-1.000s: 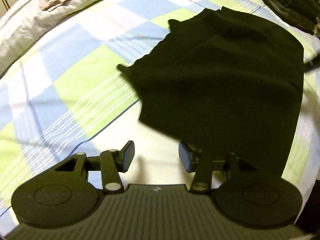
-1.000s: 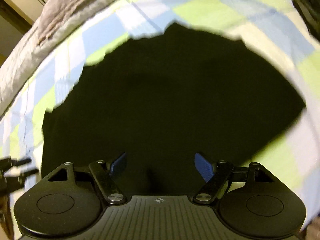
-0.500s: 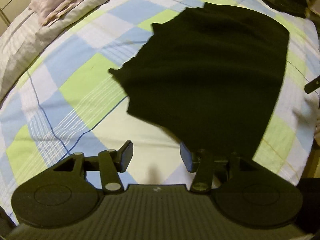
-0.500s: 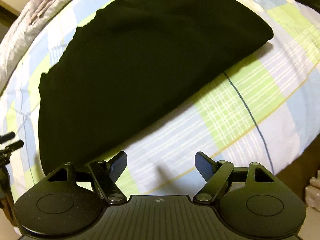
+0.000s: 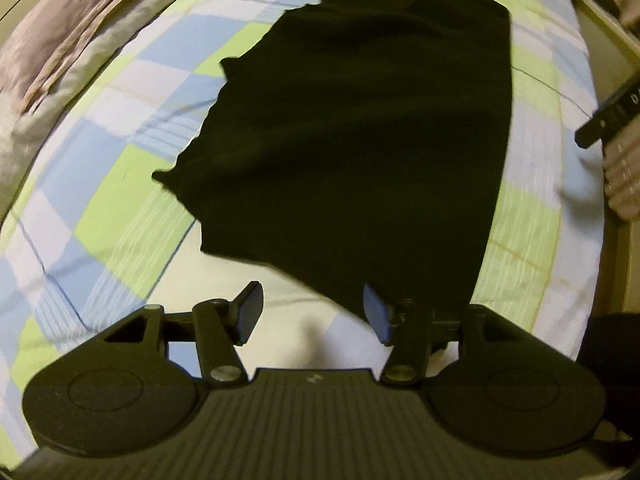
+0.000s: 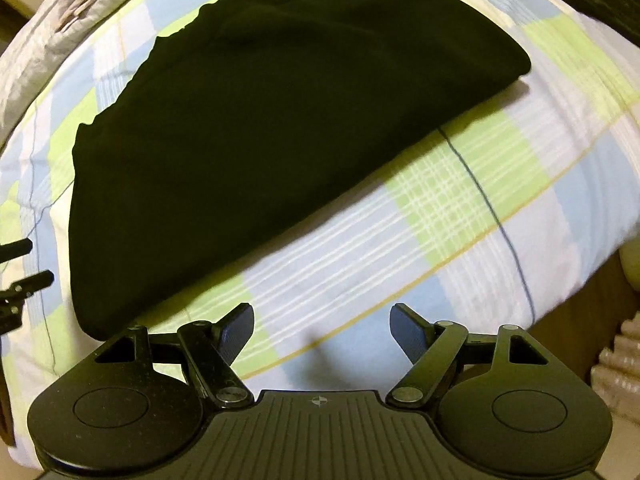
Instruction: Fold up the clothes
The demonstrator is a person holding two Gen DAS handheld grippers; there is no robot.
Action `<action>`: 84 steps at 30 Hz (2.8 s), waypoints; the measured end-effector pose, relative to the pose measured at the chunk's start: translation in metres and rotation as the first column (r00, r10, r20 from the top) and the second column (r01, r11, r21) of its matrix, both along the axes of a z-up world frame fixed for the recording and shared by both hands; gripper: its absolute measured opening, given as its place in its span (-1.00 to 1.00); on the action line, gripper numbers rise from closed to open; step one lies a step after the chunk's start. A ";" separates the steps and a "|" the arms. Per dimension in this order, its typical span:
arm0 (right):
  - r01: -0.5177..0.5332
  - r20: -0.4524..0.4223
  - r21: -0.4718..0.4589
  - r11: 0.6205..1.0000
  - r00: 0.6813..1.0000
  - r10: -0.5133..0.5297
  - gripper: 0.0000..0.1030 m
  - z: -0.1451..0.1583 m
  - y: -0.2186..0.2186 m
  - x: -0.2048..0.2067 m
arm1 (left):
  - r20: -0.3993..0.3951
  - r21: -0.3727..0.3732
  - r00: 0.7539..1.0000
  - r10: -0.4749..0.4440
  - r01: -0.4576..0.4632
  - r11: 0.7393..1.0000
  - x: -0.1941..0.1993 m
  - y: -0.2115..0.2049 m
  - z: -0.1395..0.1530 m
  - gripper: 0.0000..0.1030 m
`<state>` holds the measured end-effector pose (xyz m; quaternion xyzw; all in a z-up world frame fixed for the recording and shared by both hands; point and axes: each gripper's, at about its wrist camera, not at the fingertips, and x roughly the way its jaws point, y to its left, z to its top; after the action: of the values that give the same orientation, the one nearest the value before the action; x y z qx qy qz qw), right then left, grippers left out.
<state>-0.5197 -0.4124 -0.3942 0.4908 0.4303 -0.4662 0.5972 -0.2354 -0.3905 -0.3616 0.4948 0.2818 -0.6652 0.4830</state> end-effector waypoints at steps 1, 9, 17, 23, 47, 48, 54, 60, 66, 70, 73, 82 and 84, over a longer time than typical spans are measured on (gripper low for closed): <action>0.007 0.000 0.000 1.000 1.000 -0.007 0.51 0.000 0.001 0.003 | -0.001 -0.002 1.000 -0.014 0.014 1.000 0.002 -0.001 0.000 0.00; -0.035 -0.002 -0.028 0.999 0.999 0.035 0.51 -0.004 0.015 0.042 | 0.087 -0.038 0.977 -0.195 0.199 0.979 0.024 0.001 -0.008 0.07; -0.694 -0.337 -0.192 0.694 0.711 0.618 0.51 -0.023 0.054 0.137 | 0.347 -0.139 0.789 -0.508 0.579 0.804 0.044 0.014 -0.045 0.42; -0.962 -0.612 -0.177 0.209 0.274 0.742 0.51 -0.071 0.107 0.188 | 0.434 -0.159 0.664 -0.609 0.722 0.674 0.054 0.010 -0.088 0.61; -0.834 -0.469 -0.407 0.372 0.540 0.699 -0.84 -0.004 0.073 0.204 | 0.554 -0.108 0.434 -0.711 0.884 0.456 0.041 -0.035 -0.110 -0.74; -0.832 -0.463 -0.407 0.377 0.544 0.700 -0.84 -0.004 0.075 0.204 | 0.549 -0.112 0.449 -0.705 0.875 0.471 0.040 -0.038 -0.106 -0.77; -0.823 -0.416 -0.410 0.393 0.552 0.722 -0.85 0.010 0.093 0.207 | 0.523 -0.145 0.519 -0.676 0.836 0.529 0.046 -0.034 -0.068 -0.84; -0.815 -0.326 -0.448 0.367 0.531 0.782 -0.86 0.038 0.120 0.219 | 0.501 -0.104 0.558 -0.662 0.798 0.593 0.065 0.005 -0.024 -0.84; -0.696 -0.145 -0.520 0.495 0.643 0.752 -0.86 0.074 0.122 0.210 | 0.489 -0.103 0.572 -0.658 0.787 0.608 0.060 -0.009 0.034 -0.83; -0.494 0.034 -0.565 0.660 0.786 0.617 -0.86 0.102 0.085 0.168 | 0.483 -0.119 0.549 -0.682 0.813 0.570 0.026 -0.072 0.070 -0.82; -0.323 0.147 -0.560 0.763 0.867 0.476 -0.86 0.110 0.048 0.120 | 0.482 -0.088 0.491 -0.726 0.851 0.517 -0.020 -0.123 0.079 -0.82; 0.108 0.423 -0.373 0.921 0.904 0.065 -0.86 0.056 -0.041 -0.019 | 0.354 0.037 0.389 -0.850 0.903 0.429 -0.169 -0.268 0.037 -0.83; 0.201 0.479 -0.300 0.932 0.877 -0.035 -0.86 0.036 -0.053 -0.044 | 0.316 0.065 0.387 -0.866 0.902 0.427 -0.189 -0.291 0.018 -0.83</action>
<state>-0.5633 -0.4656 -0.3579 0.5031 0.1557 -0.4379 0.7286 -0.4244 -0.6817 -0.3439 0.6340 -0.1418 -0.7508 0.1193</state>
